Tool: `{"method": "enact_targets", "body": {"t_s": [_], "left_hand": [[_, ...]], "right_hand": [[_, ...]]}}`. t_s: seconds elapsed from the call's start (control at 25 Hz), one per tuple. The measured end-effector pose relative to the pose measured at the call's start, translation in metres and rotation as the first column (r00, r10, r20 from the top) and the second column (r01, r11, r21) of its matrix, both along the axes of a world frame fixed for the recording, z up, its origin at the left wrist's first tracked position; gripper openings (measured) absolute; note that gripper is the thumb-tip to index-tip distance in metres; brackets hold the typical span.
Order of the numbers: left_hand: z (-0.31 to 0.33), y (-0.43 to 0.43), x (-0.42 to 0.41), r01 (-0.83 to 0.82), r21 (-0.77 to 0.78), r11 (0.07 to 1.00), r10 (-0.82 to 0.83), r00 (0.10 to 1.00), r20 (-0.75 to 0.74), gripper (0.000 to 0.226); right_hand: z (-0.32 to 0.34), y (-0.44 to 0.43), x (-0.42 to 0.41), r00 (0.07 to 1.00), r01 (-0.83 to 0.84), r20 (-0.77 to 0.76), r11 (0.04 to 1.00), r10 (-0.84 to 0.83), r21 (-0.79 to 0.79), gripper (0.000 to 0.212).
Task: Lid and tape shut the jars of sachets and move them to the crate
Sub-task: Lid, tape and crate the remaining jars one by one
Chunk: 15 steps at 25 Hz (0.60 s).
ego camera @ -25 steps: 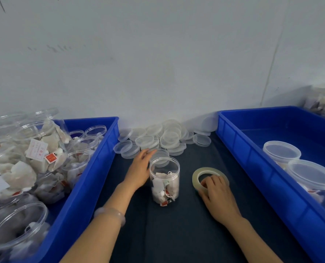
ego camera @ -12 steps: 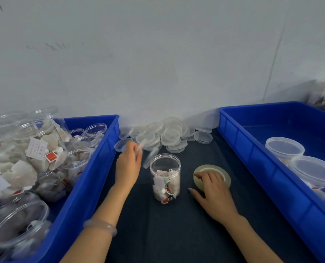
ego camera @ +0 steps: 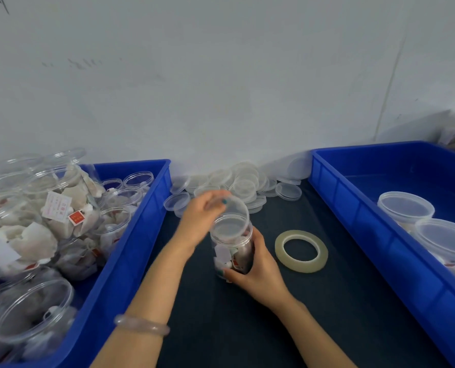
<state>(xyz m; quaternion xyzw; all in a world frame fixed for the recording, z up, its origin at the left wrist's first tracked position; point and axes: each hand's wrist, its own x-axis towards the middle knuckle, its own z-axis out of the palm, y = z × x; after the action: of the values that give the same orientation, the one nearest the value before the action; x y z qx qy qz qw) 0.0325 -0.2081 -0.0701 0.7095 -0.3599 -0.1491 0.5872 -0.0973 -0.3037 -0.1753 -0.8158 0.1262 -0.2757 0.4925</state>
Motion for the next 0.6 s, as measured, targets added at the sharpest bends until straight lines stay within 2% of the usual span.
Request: {"method": "enact_targets", "body": {"t_s": [0.04,0.08,0.16,0.2,0.24,0.28,0.32,0.4,0.52,0.6], "left_hand": [[-0.003,-0.007,-0.005,-0.005,0.146,0.989,-0.014,0.992,0.129,0.031],[-0.004,-0.012,-0.01,-0.031,0.199,0.98,-0.011,0.979,0.205,0.035],[-0.003,-0.014,-0.014,-0.031,0.185,0.982,-0.018,0.967,0.255,0.036],[-0.006,-0.012,-0.015,0.012,0.204,0.979,-0.074,0.951,0.3,0.032],[-0.009,-0.009,-0.015,0.051,0.282,0.958,-0.158,0.915,0.372,0.028],[-0.011,-0.007,-0.016,0.042,0.397,0.917,-0.242,0.849,0.47,0.035],[-0.013,-0.005,-0.017,-0.007,0.489,0.872,-0.297,0.786,0.542,0.045],[-0.015,-0.004,-0.023,-0.134,0.53,0.837,-0.28,0.727,0.626,0.052],[-0.018,-0.012,-0.043,-0.355,0.461,0.813,-0.103,0.691,0.715,0.053],[-0.022,-0.022,-0.059,-0.538,0.452,0.712,-0.029,0.62,0.784,0.057]], "right_hand": [[-0.002,0.003,0.003,1.0,0.005,0.023,1.0,-0.005,0.028,0.093],[-0.005,0.005,0.005,0.999,0.012,0.051,0.999,-0.015,0.044,0.092],[-0.009,0.007,0.006,0.996,0.015,0.087,0.998,-0.02,0.057,0.092],[-0.011,0.006,0.006,0.996,0.014,0.087,0.998,-0.019,0.054,0.093],[-0.012,0.006,0.007,0.996,0.016,0.082,0.999,-0.02,0.049,0.091],[-0.013,0.005,0.006,0.997,0.026,0.075,0.999,-0.029,0.041,0.085],[-0.013,0.005,0.006,0.997,0.038,0.068,0.999,-0.04,0.032,0.076],[-0.012,0.006,0.006,0.997,0.047,0.058,0.999,-0.049,0.022,0.065],[-0.012,0.005,0.006,0.998,0.042,0.051,0.999,-0.042,0.019,0.071],[-0.01,0.006,0.004,0.997,0.048,0.053,0.999,-0.048,-0.006,0.079]]}}
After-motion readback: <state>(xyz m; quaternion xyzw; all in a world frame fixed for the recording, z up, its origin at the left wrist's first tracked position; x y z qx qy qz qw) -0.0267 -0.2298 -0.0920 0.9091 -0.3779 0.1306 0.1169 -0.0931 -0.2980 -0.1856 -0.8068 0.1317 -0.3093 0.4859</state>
